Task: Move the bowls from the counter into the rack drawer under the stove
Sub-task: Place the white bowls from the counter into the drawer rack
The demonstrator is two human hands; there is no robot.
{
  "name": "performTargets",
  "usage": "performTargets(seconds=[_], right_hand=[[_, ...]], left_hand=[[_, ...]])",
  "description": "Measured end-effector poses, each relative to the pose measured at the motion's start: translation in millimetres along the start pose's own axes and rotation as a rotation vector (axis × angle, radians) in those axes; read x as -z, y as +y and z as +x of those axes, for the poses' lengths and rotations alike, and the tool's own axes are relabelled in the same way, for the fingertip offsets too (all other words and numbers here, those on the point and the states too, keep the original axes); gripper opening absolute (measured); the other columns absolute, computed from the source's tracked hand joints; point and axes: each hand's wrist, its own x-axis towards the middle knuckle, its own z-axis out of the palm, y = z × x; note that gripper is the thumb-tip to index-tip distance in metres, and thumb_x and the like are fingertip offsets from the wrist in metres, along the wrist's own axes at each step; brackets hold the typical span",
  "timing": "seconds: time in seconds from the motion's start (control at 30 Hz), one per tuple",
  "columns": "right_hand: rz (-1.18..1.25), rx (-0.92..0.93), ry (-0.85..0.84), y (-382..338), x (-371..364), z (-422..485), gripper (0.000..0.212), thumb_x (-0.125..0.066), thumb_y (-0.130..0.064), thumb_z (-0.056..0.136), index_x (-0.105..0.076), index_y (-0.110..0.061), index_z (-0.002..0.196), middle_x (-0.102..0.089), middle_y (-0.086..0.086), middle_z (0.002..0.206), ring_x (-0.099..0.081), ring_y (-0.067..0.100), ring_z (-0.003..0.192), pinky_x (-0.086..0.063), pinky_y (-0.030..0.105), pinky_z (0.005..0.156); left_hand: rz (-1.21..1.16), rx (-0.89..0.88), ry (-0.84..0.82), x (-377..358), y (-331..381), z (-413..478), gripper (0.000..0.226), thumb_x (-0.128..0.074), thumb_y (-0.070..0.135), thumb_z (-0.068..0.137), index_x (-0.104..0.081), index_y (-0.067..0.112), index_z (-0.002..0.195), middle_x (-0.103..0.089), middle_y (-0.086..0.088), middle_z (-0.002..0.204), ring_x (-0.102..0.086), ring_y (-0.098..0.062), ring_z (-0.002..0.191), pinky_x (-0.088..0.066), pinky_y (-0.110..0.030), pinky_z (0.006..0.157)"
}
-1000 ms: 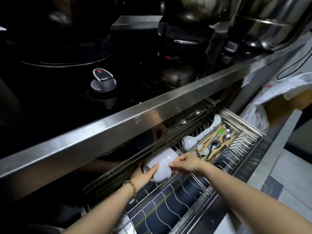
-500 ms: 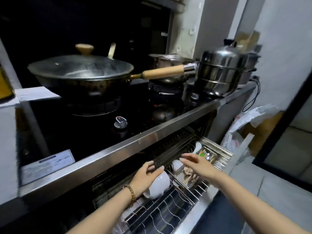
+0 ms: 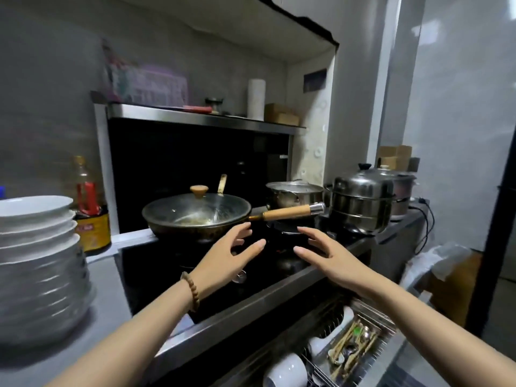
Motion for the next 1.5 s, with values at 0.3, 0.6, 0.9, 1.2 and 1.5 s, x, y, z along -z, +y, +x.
performTargets(seconds=[0.3,0.6,0.9,1.2,1.5], right_hand=[[0.076,0.221,-0.070,-118,-47,55,0.056,-0.061,-0.047,0.083,-0.043,-0.038,0.134,-0.049,-0.016,0.129,-0.040,0.001,0.127,-0.034,0.024,0.105],[0.119,0.363,-0.233,-206,-141,97,0.061,-0.061,-0.050,0.082,-0.039,-0.037,0.138,-0.037,-0.007,0.149,-0.033,0.012,0.139,-0.033,0.033,0.112],[0.184,0.371,-0.363,-239,-222,120,0.064,-0.064,-0.050,0.081,-0.038,-0.035,0.139,-0.034,-0.013,0.151,-0.035,0.012,0.138,-0.032,0.038,0.113],[0.230,0.290,-0.424,-241,-260,133,0.062,-0.068,-0.053,0.075,-0.047,-0.034,0.130,-0.050,-0.012,0.136,-0.040,0.011,0.134,-0.031,0.029,0.111],[0.298,0.261,-0.385,-234,-275,135,0.056,-0.072,-0.051,0.072,-0.056,-0.031,0.121,-0.062,-0.012,0.122,-0.049,0.004,0.124,-0.038,0.025,0.103]], left_hand=[[0.159,-0.090,0.263,149,37,-28,0.062,-0.057,0.055,0.079,-0.042,0.032,0.135,-0.052,0.016,0.130,-0.044,0.000,0.124,-0.034,-0.029,0.109],[0.258,-0.005,0.496,260,17,-74,0.062,-0.064,0.050,0.079,-0.046,0.025,0.132,-0.053,0.007,0.134,-0.046,-0.003,0.123,-0.034,-0.016,0.095],[0.210,0.195,0.532,317,-34,-109,0.072,-0.060,0.049,0.079,-0.036,0.021,0.140,-0.040,0.003,0.146,-0.037,-0.006,0.128,-0.029,-0.025,0.103],[0.098,0.309,0.450,314,-63,-115,0.058,-0.063,0.040,0.083,-0.041,0.023,0.134,-0.048,0.009,0.122,-0.046,-0.010,0.116,-0.038,-0.019,0.090],[-0.014,0.278,0.465,309,-74,-110,0.060,-0.062,0.045,0.078,-0.044,0.023,0.132,-0.051,0.006,0.124,-0.046,-0.012,0.118,-0.040,-0.024,0.092]])
